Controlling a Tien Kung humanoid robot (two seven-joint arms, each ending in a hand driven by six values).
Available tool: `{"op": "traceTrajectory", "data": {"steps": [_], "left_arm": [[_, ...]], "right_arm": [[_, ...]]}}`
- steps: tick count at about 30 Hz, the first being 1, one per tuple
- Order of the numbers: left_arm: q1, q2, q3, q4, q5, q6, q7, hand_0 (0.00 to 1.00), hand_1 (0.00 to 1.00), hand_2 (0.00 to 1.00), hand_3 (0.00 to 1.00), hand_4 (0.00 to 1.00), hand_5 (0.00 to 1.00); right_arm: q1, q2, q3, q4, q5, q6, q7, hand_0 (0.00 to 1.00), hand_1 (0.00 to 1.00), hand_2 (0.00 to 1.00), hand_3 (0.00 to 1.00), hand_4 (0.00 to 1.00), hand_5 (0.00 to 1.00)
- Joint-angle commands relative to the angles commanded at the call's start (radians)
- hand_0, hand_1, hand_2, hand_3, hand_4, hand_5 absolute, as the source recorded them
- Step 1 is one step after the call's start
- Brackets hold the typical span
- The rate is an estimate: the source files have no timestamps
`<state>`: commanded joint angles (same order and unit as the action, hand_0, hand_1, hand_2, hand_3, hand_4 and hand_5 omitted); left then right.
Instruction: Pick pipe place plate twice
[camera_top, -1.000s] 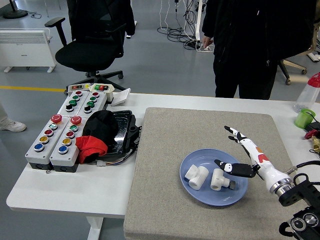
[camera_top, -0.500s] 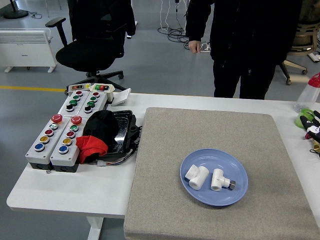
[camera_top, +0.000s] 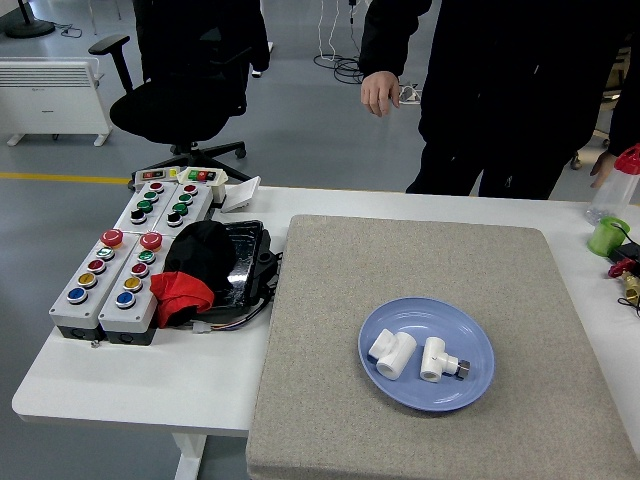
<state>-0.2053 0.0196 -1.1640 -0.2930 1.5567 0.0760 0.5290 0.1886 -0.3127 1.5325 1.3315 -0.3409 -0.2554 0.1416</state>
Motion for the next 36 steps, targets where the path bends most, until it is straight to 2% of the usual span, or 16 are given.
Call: {"op": "traceTrajectory", "data": {"steps": [6,12,21,27,28,36], "left_arm": [[0.007,-0.001,-0.023,-0.004,0.037,-0.007,0.008,0.659,0.63,0.646,0.589,0.447,0.998],[0.01,-0.005,-0.045,-0.006,0.068,-0.013,0.016,0.659,0.63,0.645,0.589,0.447,0.998],[0.014,-0.013,-0.077,-0.01,0.117,-0.024,0.024,0.66,0.629,0.645,0.59,0.446,0.998],[0.012,-0.008,-0.09,-0.01,0.138,-0.033,0.025,0.66,0.629,0.645,0.59,0.444,0.998],[0.012,-0.007,-0.094,-0.01,0.142,-0.033,0.025,0.66,0.628,0.642,0.59,0.441,0.998],[0.011,-0.002,-0.1,-0.008,0.144,-0.029,0.023,0.66,0.628,0.642,0.59,0.441,0.998]], "right_arm": [[-0.05,0.029,0.086,0.006,0.093,0.025,-0.005,0.847,0.816,0.892,0.855,0.627,0.591],[-0.087,0.042,0.11,0.004,0.12,0.034,-0.012,0.839,0.801,0.884,0.848,0.62,0.622],[-0.109,0.038,0.134,0.005,0.127,0.038,-0.01,0.833,0.796,0.875,0.84,0.614,0.647],[-0.099,0.037,0.127,0.001,0.134,0.042,-0.024,0.834,0.796,0.868,0.833,0.608,0.661],[-0.098,0.036,0.124,0.001,0.133,0.044,-0.028,0.836,0.8,0.855,0.834,0.574,0.786],[-0.099,0.034,0.13,-0.001,0.142,0.045,-0.042,0.834,0.799,0.854,0.831,0.575,0.796]]}}
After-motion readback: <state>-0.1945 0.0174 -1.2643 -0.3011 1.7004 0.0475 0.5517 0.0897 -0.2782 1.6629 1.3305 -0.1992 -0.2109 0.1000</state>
